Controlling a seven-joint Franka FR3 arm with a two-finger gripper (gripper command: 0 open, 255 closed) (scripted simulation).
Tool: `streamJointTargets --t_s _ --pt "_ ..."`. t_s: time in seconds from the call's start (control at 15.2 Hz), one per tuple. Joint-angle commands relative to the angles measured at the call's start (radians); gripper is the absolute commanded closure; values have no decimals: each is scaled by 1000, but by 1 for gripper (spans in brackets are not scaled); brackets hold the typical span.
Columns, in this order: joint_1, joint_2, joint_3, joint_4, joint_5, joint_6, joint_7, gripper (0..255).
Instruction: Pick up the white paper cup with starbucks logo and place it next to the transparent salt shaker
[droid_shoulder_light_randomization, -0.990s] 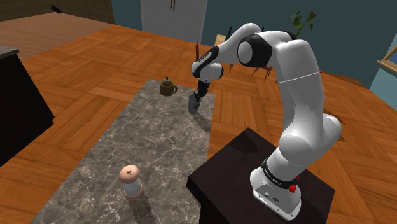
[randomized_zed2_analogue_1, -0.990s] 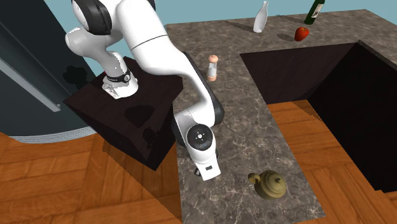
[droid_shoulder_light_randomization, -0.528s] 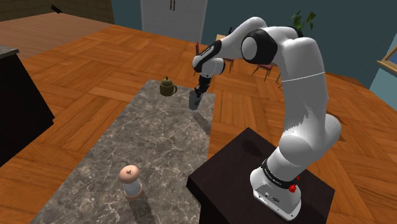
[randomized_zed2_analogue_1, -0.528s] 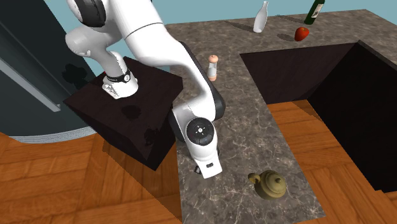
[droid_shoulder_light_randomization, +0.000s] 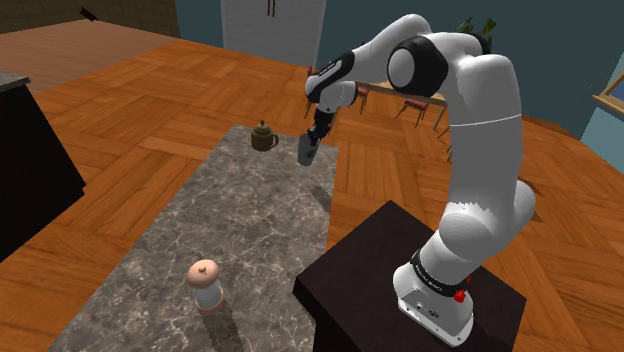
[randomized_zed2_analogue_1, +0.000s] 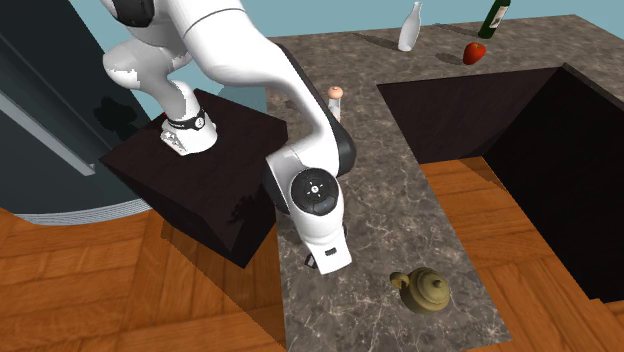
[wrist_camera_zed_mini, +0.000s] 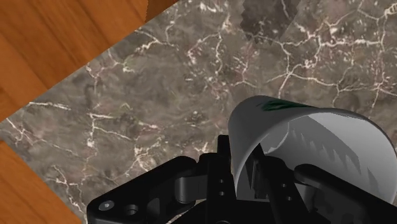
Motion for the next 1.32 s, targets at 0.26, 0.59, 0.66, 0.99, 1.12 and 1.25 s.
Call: streamJointTargets --t_s 0.26,0.59,0.66,0.99,1.12,1.25 --pt "8 -54 -12 1 -18 -53 17 255" --pt "13 -94 -21 9 -33 -100 30 255" --pt "14 -102 -23 11 -36 -110 33 255" --pt "18 -138 -30 26 -51 -159 46 255" --pt "20 -151 -33 33 -56 -179 52 255" --pt "21 -164 -35 42 -61 -200 57 255"
